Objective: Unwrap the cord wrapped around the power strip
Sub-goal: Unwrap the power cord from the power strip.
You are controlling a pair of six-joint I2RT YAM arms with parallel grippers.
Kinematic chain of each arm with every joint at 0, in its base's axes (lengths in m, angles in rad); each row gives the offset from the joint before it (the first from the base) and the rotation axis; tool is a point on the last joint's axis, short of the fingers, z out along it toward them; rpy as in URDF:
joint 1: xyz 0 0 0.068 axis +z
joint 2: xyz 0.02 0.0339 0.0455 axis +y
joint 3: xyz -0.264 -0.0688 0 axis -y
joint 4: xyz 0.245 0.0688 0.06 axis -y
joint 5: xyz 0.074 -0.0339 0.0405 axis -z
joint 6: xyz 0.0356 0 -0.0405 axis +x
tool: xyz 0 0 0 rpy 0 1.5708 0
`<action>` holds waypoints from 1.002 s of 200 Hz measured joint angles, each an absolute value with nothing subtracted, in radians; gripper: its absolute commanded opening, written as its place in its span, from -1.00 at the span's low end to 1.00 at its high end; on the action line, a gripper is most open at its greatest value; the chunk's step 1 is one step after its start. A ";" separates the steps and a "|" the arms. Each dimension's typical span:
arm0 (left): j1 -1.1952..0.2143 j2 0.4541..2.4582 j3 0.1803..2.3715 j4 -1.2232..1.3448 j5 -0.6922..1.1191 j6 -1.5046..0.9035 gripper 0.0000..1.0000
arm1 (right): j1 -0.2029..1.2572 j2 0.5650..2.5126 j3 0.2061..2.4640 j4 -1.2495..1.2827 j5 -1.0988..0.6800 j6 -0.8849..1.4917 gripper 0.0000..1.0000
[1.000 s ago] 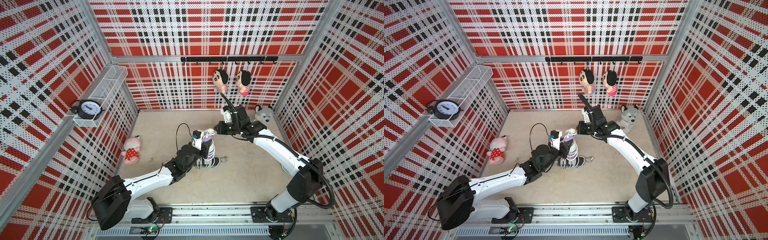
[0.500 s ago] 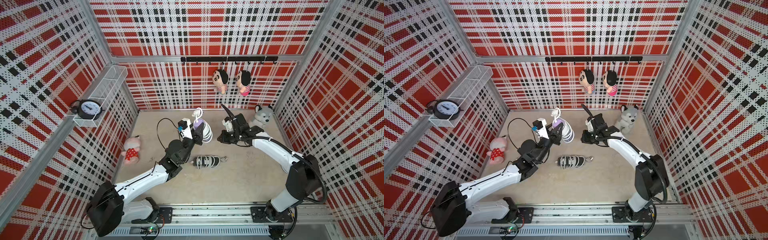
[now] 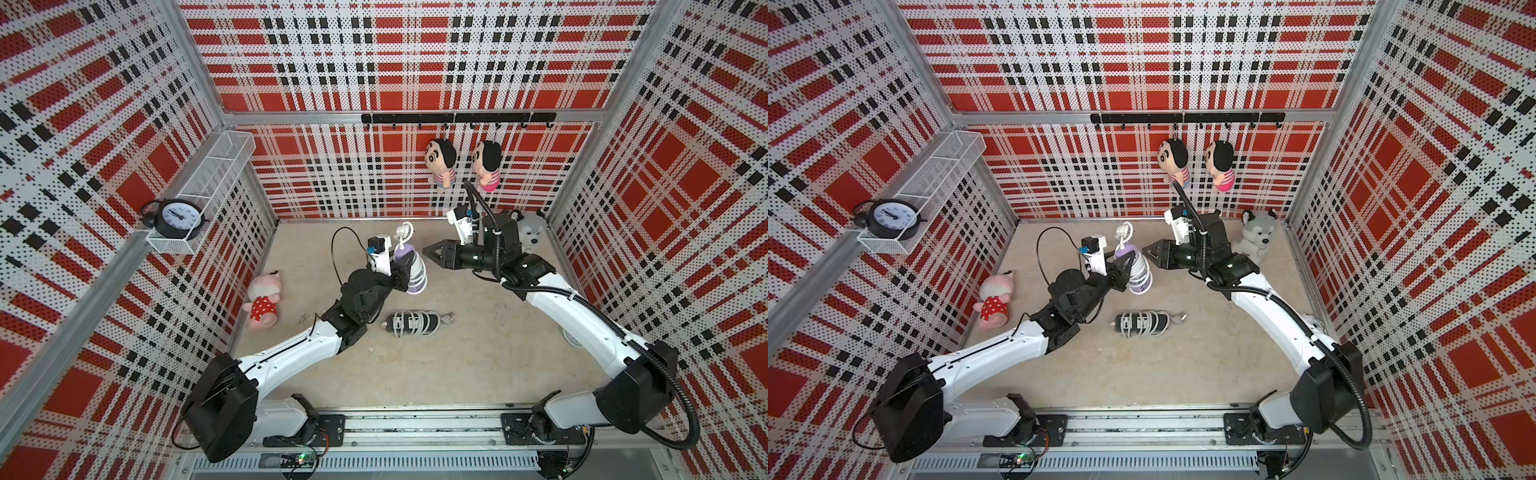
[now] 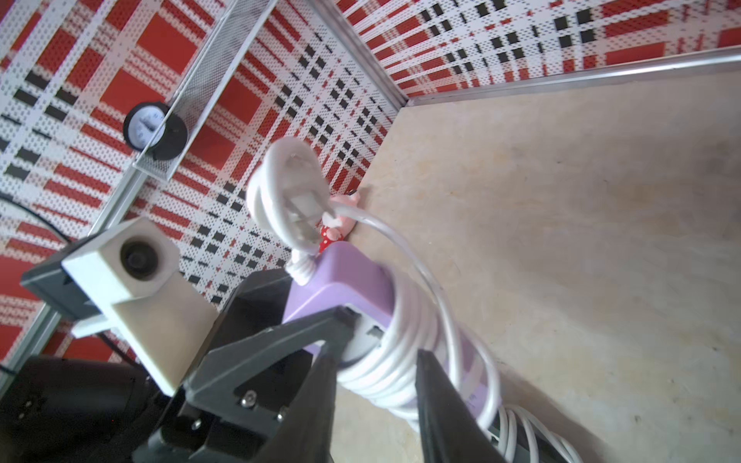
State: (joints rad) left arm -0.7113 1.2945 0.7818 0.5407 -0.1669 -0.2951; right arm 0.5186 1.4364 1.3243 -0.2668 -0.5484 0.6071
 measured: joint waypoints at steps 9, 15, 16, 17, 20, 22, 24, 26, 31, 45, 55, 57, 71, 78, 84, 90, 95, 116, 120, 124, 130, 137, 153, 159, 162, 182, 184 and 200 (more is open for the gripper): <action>-0.714 1.298 0.784 0.540 -0.163 -0.296 -1.00 | 0.524 1.446 1.325 -0.248 -0.559 0.619 -0.14; -0.715 1.300 0.786 0.538 -0.162 -0.296 -1.00 | 0.528 1.452 1.325 -0.237 -0.564 0.624 -0.15; -0.716 1.300 0.786 0.537 -0.162 -0.296 -1.00 | 0.529 1.453 1.325 -0.235 -0.565 0.627 -0.15; -0.716 1.301 0.786 0.537 -0.162 -0.296 -1.00 | 0.529 1.454 1.325 -0.234 -0.566 0.628 -0.16; -0.718 1.301 0.787 0.537 -0.162 -0.295 -1.00 | 0.530 1.456 1.325 -0.229 -0.569 0.629 -0.18; -0.719 1.302 0.788 0.537 -0.162 -0.295 -1.00 | 0.532 1.458 1.325 -0.226 -0.569 0.632 -0.19; -0.720 1.303 0.788 0.537 -0.162 -0.295 -1.00 | 0.533 1.460 1.325 -0.223 -0.570 0.633 -0.21; -0.721 1.303 0.788 0.537 -0.163 -0.295 -1.00 | 0.533 1.461 1.325 -0.220 -0.572 0.636 -0.23; -0.723 1.304 0.788 0.537 -0.162 -0.295 -1.00 | 0.534 1.465 1.325 -0.212 -0.573 0.641 -0.32; -0.732 1.305 0.788 0.535 -0.165 -0.294 -1.00 | 0.535 1.469 1.325 -0.193 -0.574 0.653 -0.58; -0.740 1.307 0.789 0.531 -0.167 -0.289 -1.00 | 0.535 1.470 1.327 -0.183 -0.571 0.658 -0.69; -0.742 1.307 0.789 0.529 -0.169 -0.289 -1.00 | 0.535 1.470 1.327 -0.181 -0.572 0.660 -0.70; -0.750 1.313 0.794 0.522 -0.179 -0.284 -1.00 | 0.535 1.470 1.328 -0.174 -0.567 0.669 -0.71; -0.753 1.316 0.794 0.522 -0.185 -0.282 -1.00 | 0.537 1.470 1.329 -0.170 -0.563 0.670 -0.68; -0.755 1.317 0.794 0.519 -0.189 -0.280 -1.00 | 0.537 1.470 1.330 -0.169 -0.560 0.671 -0.60; -0.759 1.318 0.794 0.513 -0.191 -0.278 -1.00 | 0.537 1.470 1.332 -0.168 -0.559 0.675 -0.51; -0.762 1.320 0.796 0.507 -0.196 -0.276 -1.00 | 0.538 1.470 1.334 -0.168 -0.557 0.672 -0.45; -0.775 1.335 0.812 0.486 -0.210 -0.265 -1.00 | 0.545 1.472 1.347 -0.167 -0.552 0.672 -0.31; -0.776 1.336 0.815 0.485 -0.212 -0.263 -1.00 | 0.546 1.472 1.349 -0.167 -0.551 0.672 -0.30; -0.777 1.337 0.817 0.484 -0.215 -0.262 -1.00 | 0.547 1.472 1.350 -0.168 -0.548 0.672 -0.29; -0.777 1.337 0.818 0.483 -0.217 -0.261 -1.00 | 0.548 1.472 1.351 -0.169 -0.545 0.670 -0.26; -0.777 1.337 0.821 0.481 -0.218 -0.260 -1.00 | 0.549 1.472 1.353 -0.176 -0.538 0.666 -0.19; -0.777 1.337 0.822 0.480 -0.218 -0.260 -1.00 | 0.549 1.472 1.361 -0.201 -0.519 0.650 -0.03; -0.777 1.337 0.822 0.478 -0.218 -0.260 -1.00 | 0.549 1.472 1.365 -0.211 -0.514 0.646 0.01; -0.776 1.337 0.822 0.477 -0.218 -0.259 -1.00 | 0.549 1.472 1.367 -0.216 -0.511 0.645 0.04; -0.777 1.337 0.822 0.465 -0.220 -0.257 -1.00 | 0.549 1.473 1.397 -0.269 -0.475 0.627 0.15; -0.777 1.337 0.822 0.463 -0.220 -0.256 -1.00 | 0.549 1.474 1.402 -0.276 -0.469 0.624 0.16; -0.778 1.341 0.828 0.444 -0.227 -0.251 -1.00 | 0.549 1.480 1.449 -0.315 -0.433 0.607 0.15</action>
